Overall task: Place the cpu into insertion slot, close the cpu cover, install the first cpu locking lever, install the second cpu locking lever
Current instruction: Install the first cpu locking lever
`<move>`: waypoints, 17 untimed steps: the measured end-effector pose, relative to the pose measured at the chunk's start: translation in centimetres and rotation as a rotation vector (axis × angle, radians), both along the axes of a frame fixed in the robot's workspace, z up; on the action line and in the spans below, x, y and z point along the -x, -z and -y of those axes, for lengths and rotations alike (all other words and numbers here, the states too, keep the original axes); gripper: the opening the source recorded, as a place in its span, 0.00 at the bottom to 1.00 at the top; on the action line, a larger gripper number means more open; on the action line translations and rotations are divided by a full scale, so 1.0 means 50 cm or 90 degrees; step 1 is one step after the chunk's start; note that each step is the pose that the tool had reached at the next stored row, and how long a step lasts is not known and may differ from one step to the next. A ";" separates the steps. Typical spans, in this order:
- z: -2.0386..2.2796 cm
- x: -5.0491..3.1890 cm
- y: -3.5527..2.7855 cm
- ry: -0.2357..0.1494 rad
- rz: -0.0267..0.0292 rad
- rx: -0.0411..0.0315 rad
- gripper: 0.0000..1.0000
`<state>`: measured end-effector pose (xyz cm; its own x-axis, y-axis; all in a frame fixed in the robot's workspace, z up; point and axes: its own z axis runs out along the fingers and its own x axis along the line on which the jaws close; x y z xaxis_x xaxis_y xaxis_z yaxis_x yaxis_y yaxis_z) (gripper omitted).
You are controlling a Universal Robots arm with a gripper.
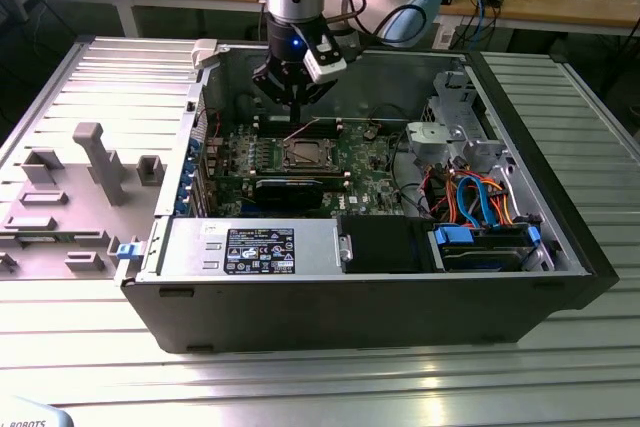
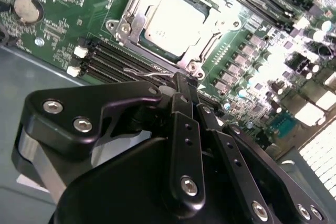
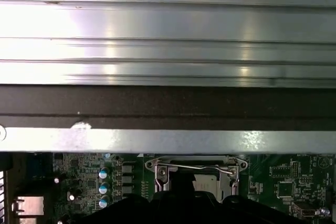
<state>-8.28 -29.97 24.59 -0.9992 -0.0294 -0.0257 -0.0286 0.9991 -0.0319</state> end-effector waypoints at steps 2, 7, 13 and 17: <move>-0.0001 -0.001 0.003 -0.002 0.0000 -0.0003 0.11; -0.0035 -0.003 0.011 -0.004 0.0001 -0.0003 0.11; -0.0103 -0.006 0.020 -0.005 0.0001 -0.0003 0.11; -0.0103 -0.006 0.021 -0.005 0.0000 -0.0002 0.11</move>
<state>-7.97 -29.45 23.54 -0.9990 -0.0370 -0.0257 -0.0362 0.9988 -0.0315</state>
